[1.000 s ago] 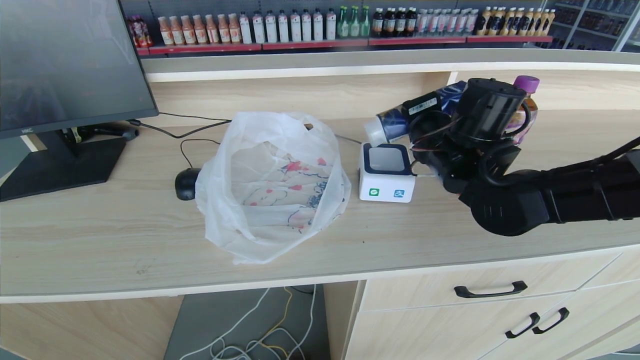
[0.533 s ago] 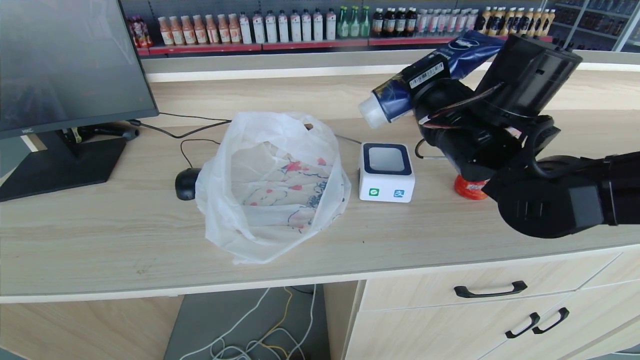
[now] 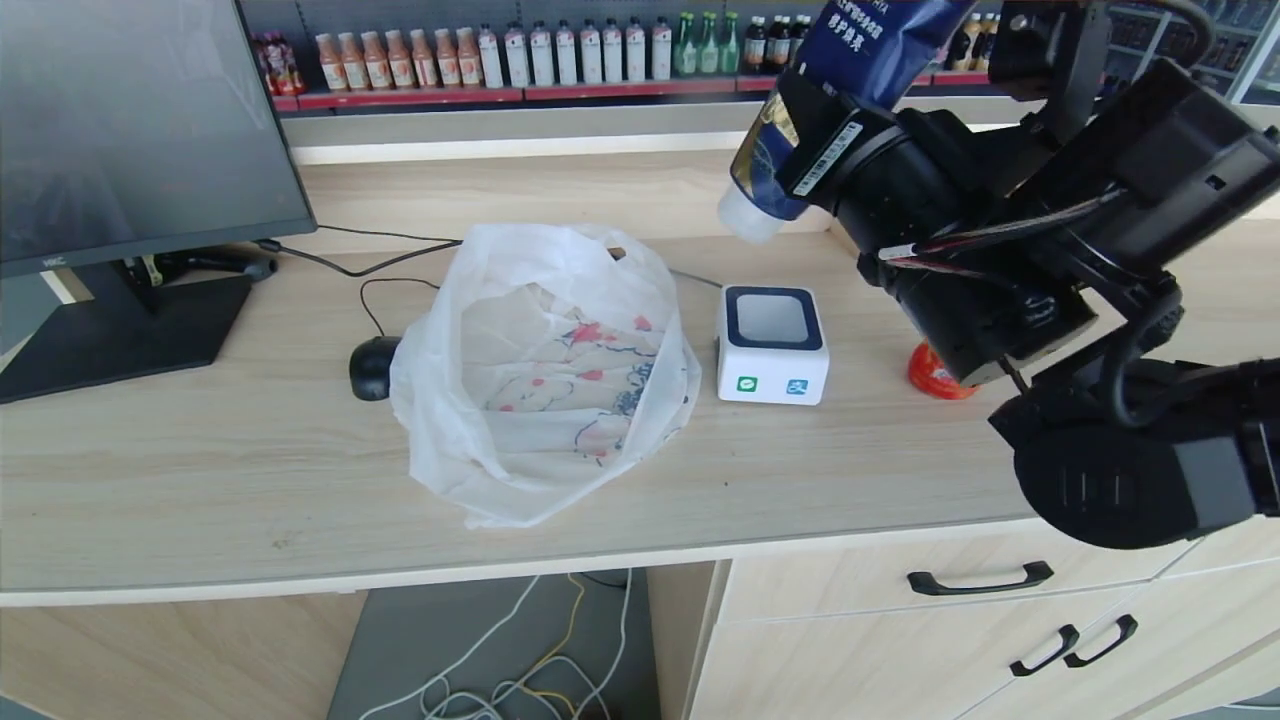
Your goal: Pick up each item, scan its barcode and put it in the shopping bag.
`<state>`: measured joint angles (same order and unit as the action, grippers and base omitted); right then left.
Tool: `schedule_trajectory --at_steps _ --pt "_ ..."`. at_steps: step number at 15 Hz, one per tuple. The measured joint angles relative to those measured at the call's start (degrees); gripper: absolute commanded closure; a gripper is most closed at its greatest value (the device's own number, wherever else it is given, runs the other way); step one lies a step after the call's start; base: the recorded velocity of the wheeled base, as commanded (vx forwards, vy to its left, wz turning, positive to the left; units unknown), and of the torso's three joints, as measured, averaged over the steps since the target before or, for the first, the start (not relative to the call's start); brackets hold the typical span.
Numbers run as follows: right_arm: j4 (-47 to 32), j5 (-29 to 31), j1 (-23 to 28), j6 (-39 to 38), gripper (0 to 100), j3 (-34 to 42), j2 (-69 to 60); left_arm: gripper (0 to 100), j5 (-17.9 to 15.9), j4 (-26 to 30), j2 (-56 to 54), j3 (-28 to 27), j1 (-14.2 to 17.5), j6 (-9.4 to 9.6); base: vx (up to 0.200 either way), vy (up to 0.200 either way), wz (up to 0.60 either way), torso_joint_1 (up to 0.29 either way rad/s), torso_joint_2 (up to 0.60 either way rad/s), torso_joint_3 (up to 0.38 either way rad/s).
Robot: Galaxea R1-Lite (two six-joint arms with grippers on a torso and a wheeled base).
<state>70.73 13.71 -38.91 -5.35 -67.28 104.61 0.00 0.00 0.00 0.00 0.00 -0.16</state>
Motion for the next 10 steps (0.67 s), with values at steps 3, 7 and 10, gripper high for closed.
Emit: schedule_trajectory --at_steps 3,7,10 --pt "6.0 -11.1 0.1 5.3 100 6.1 0.4 0 0.0 0.0 0.0 0.0 0.0 0.0 0.0 0.0 0.0 0.0 0.0 0.0" --pt "11.5 -16.0 1.5 13.5 100 11.4 1.5 0 0.0 0.0 0.0 0.0 0.0 0.0 0.0 0.0 0.0 0.0 0.0 0.0" --pt "15.2 -15.7 1.6 15.1 100 13.0 2.4 0 0.0 0.0 0.0 0.0 0.0 -0.05 0.0 0.067 0.0 0.001 0.0 0.001"
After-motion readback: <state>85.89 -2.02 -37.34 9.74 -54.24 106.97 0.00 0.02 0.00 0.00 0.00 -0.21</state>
